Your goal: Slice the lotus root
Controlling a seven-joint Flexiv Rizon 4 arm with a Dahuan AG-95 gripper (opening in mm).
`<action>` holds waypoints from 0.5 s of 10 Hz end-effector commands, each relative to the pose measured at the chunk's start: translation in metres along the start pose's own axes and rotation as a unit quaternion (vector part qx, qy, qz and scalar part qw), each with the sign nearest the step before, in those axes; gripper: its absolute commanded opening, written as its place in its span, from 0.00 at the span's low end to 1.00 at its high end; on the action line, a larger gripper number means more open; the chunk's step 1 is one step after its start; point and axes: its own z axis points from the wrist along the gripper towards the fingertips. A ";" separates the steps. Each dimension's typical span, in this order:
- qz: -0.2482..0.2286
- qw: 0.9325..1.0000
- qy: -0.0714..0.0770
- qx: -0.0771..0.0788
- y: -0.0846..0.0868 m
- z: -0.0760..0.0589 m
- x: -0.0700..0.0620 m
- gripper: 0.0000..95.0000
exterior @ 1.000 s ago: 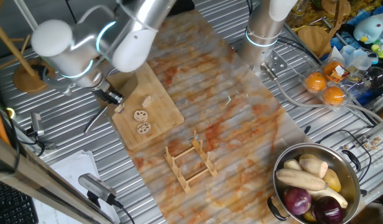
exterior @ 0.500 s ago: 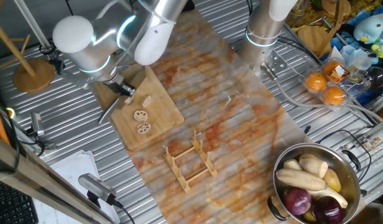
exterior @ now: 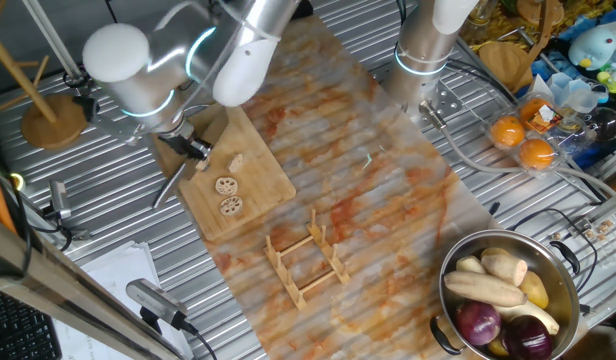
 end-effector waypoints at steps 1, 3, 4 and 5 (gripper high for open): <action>0.006 1.000 -0.012 -0.010 -0.004 0.084 -0.017 0.00; 0.021 0.999 -0.017 -0.031 -0.003 0.071 -0.013 0.00; 0.022 0.999 -0.018 -0.039 -0.003 0.069 -0.006 0.00; 0.019 0.999 -0.018 -0.042 -0.003 0.072 0.009 0.00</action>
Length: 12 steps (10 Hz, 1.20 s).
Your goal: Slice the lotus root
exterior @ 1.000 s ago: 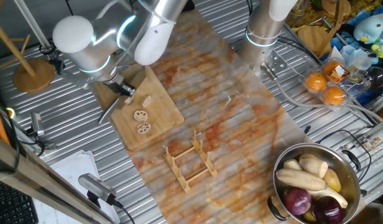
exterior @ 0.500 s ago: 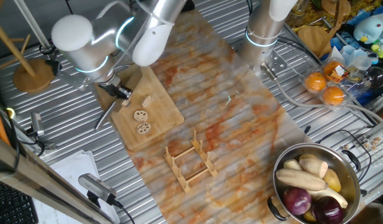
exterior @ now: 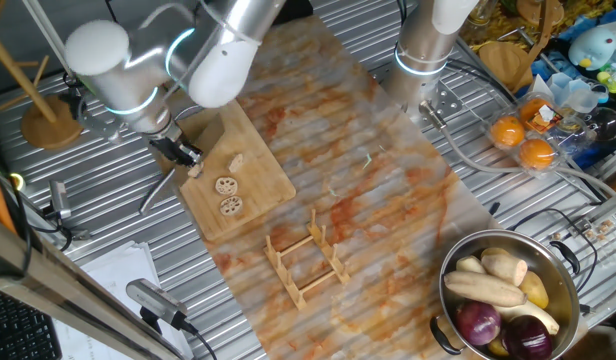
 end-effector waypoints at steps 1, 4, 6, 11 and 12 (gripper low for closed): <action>-0.003 1.000 0.003 -0.002 0.003 0.073 0.030 0.00; -0.009 1.000 0.000 0.000 0.008 0.090 0.058 0.00; -0.007 1.000 -0.009 0.005 0.002 0.097 0.044 0.00; 0.003 1.000 -0.004 -0.003 0.001 0.078 0.017 0.00; 0.001 1.000 -0.003 -0.002 0.004 0.068 0.019 0.00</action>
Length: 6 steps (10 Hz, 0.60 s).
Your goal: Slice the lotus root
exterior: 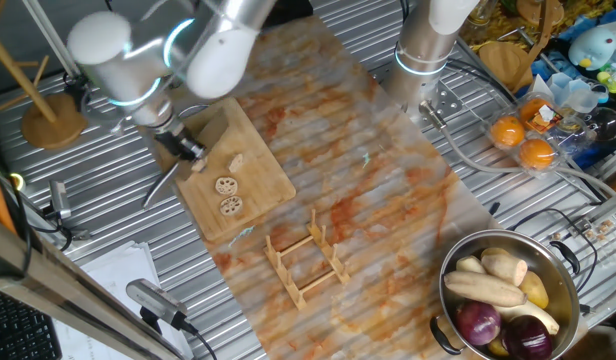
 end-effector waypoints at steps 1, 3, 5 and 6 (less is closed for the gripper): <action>-0.005 1.000 -0.005 0.016 0.007 0.055 0.022 0.00; -0.013 0.999 -0.022 0.041 0.007 0.049 0.025 0.20; -0.011 0.999 -0.025 0.038 0.007 0.046 0.025 0.20; -0.011 0.999 -0.026 0.039 0.008 0.045 0.026 0.20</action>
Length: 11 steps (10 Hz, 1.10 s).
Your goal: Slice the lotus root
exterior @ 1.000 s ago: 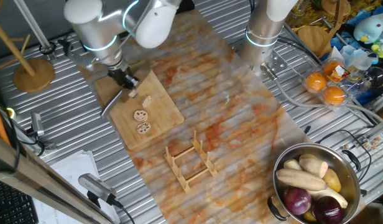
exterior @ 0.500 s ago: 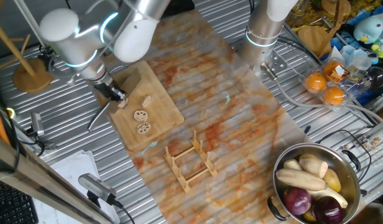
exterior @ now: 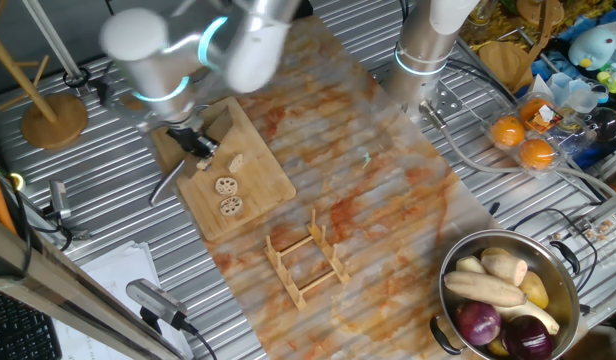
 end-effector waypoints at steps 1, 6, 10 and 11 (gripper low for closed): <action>0.005 1.000 0.001 -0.006 0.000 0.034 -0.004 0.20; 0.005 1.000 0.007 -0.009 -0.003 -0.003 0.001 0.00; 0.006 1.000 0.003 -0.006 0.000 -0.016 0.001 0.00; 0.004 1.000 -0.001 -0.004 0.000 -0.016 0.001 0.00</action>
